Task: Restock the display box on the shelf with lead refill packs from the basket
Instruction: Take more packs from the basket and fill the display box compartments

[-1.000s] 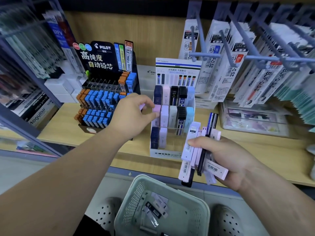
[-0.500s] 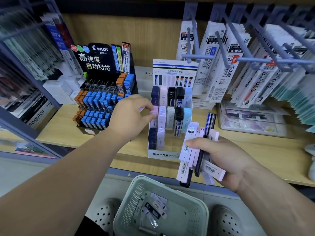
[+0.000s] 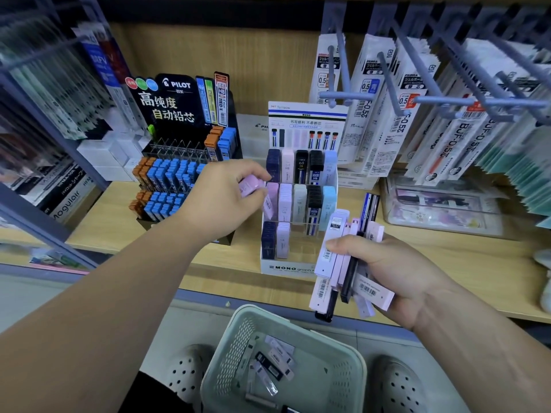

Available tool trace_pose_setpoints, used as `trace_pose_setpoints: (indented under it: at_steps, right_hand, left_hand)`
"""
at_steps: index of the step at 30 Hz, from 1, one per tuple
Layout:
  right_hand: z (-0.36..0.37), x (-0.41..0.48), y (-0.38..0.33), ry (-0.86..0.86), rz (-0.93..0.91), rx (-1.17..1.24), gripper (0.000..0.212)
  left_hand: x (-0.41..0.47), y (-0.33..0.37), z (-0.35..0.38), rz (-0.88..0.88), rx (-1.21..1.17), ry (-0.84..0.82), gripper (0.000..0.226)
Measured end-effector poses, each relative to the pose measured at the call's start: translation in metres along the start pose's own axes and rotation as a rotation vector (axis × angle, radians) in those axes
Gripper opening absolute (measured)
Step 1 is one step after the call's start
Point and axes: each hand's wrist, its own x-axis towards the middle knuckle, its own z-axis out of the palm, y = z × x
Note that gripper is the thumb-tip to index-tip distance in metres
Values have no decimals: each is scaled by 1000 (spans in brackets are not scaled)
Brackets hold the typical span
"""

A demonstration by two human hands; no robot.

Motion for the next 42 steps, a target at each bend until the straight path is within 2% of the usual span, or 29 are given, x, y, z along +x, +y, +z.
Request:
trace_pose_setpoints:
  at_steps: [4, 8, 14, 18, 24, 32, 39, 42]
  right_hand:
    - [1, 1, 0, -5, -8, 0, 7]
    - [0, 2, 2, -7, -19, -18, 8]
    - [-1, 3, 3, -9, -21, -13, 10]
    - [-2, 4, 4, -6, -21, -6, 9]
    - [-1, 2, 3, -15, -8, 21, 12]
    - [0, 0, 0, -14, -4, 17, 9]
    - [2, 0, 0, -17, -7, 13, 14]
    - [2, -1, 0, -19, -5, 13, 14]
  left_hand:
    - [0, 1, 2, -26, 33, -18, 18]
    - [2, 1, 2, -149, -43, -68, 25]
    - [3, 2, 0, -197, -118, -110, 19]
    - [3, -1, 5, -166, -78, -48, 11]
    - [2, -5, 18, -100, 2, 35, 16]
    - [6, -10, 21, -12, 89, 31, 14]
    - [6, -14, 24, 6, 162, 42, 32]
    - [7, -12, 23, 64, 130, 41, 22]
